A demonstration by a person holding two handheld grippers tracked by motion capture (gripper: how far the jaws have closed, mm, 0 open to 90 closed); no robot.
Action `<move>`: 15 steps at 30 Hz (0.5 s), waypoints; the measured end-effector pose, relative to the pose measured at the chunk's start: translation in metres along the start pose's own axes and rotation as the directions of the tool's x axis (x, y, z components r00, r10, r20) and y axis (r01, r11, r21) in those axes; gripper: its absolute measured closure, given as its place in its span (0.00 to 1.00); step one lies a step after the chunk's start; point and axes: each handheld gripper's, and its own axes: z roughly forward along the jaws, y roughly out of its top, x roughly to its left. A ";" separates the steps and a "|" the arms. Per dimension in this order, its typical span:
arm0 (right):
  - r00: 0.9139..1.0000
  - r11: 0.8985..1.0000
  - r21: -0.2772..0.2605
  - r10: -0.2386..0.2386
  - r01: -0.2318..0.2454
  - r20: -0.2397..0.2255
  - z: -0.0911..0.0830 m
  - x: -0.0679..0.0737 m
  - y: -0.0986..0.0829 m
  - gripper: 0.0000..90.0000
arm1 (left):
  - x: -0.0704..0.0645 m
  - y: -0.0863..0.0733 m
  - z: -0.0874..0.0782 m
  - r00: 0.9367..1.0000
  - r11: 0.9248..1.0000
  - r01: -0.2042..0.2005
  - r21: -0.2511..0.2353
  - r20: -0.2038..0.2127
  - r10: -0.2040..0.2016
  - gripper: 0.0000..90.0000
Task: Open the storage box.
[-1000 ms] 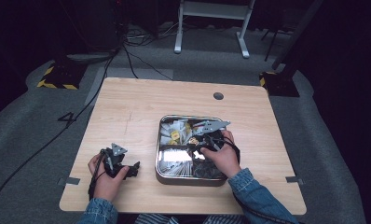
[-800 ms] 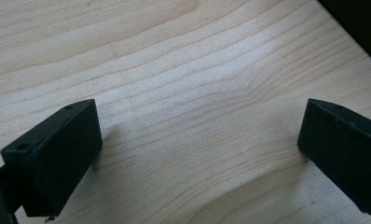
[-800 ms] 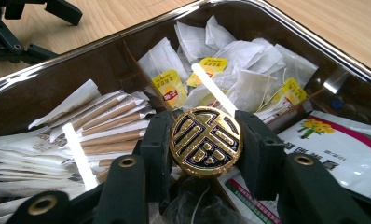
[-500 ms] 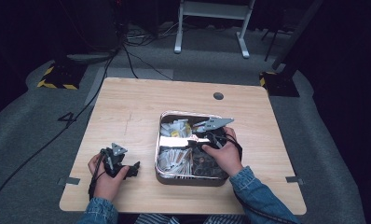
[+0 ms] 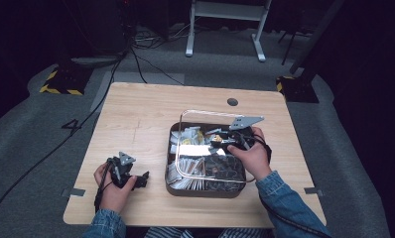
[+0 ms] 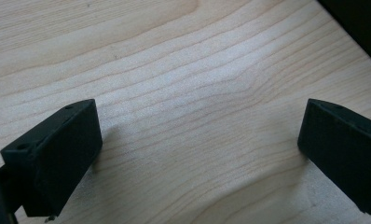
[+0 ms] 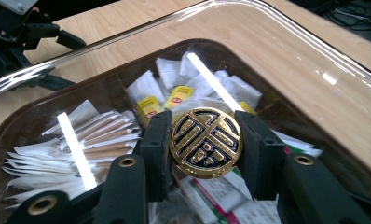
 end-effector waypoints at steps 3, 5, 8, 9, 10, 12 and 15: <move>1.000 1.000 -0.004 -0.006 0.006 0.016 -0.010 -0.007 0.002 0.65 | 0.000 0.000 0.000 1.000 1.000 0.000 0.000 0.000 0.000 0.00; 1.000 1.000 -0.006 -0.004 0.004 0.028 -0.017 -0.012 0.001 0.65 | 0.000 0.000 0.000 1.000 1.000 0.000 0.000 0.000 0.000 0.00; 0.999 1.000 -0.010 0.007 -0.007 0.037 -0.025 -0.021 0.000 0.65 | 0.000 0.000 0.000 1.000 1.000 0.000 0.000 0.000 0.000 0.00; 0.999 1.000 -0.012 0.012 -0.012 0.041 -0.028 -0.024 -0.001 0.65 | 0.000 0.000 0.000 1.000 1.000 0.000 0.000 0.000 0.000 0.00; 0.999 1.000 -0.015 0.015 -0.015 0.044 -0.031 -0.027 -0.002 0.65 | 0.000 0.000 0.000 1.000 1.000 0.000 0.000 0.000 0.000 0.00; 0.998 1.000 -0.022 0.022 -0.021 0.052 -0.038 -0.034 -0.005 0.65 | 0.000 0.000 0.000 1.000 1.000 0.000 0.000 0.000 0.000 0.00; 0.997 0.999 -0.025 0.029 -0.027 0.067 -0.048 -0.045 -0.010 0.65 | 0.000 0.000 0.000 1.000 1.000 0.000 0.000 0.000 0.000 0.00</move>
